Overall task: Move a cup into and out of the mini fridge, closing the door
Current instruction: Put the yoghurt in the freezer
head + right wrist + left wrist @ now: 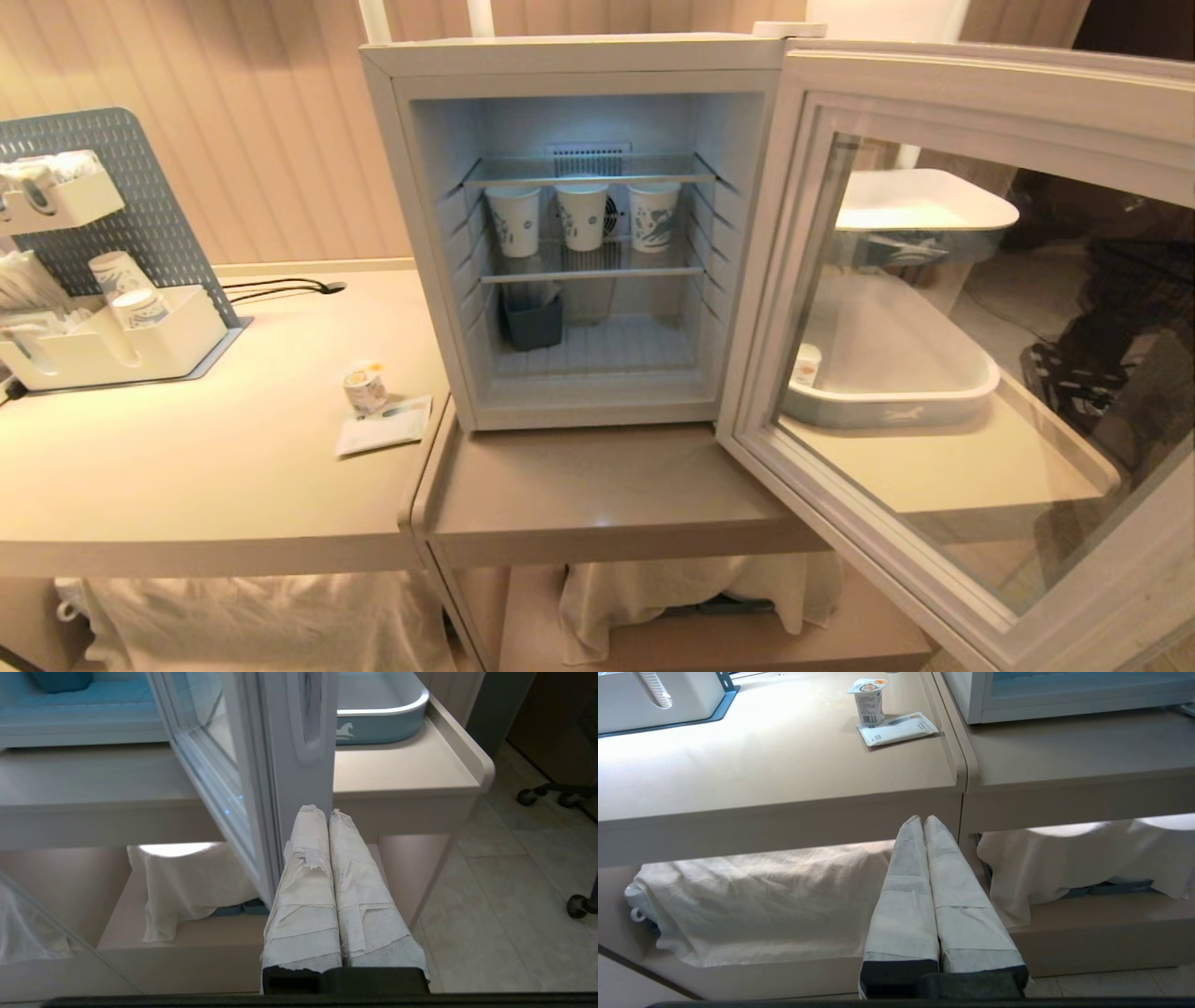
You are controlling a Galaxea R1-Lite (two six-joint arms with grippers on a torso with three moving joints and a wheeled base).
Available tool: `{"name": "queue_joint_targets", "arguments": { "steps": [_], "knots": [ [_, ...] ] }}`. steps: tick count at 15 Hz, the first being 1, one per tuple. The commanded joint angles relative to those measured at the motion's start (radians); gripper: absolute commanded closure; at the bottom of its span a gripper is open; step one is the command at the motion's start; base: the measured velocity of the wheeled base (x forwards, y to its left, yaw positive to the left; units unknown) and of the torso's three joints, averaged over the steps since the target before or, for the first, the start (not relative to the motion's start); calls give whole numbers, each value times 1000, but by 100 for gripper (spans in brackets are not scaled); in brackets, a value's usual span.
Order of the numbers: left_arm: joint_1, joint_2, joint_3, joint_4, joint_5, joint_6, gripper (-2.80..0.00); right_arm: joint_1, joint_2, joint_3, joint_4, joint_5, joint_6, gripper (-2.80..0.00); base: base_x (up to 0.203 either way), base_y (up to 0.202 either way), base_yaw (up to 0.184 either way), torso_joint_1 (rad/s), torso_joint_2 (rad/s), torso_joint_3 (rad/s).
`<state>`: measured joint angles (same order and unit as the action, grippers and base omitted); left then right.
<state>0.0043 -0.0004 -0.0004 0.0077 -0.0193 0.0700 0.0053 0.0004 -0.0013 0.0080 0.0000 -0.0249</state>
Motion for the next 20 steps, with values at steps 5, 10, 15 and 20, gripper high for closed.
{"name": "queue_joint_targets", "arguments": {
  "steps": [5,10,15,20],
  "knots": [
    [0,0,2,2,-1,4,0,1,1,0,0,0,-1,0,-183,0,-1,5,4,3],
    [0,-1,2,2,-1,5,0,1,1,1,0,0,-1,0,-19,0,0,1,-2,0],
    [0,-1,2,2,-1,5,0,1,1,1,0,0,0,0,1,174,0,2,4,4],
    [0,-1,2,2,-1,5,0,1,1,1,0,0,-1,0,0,193,3,3,4,1]
  ]
}}
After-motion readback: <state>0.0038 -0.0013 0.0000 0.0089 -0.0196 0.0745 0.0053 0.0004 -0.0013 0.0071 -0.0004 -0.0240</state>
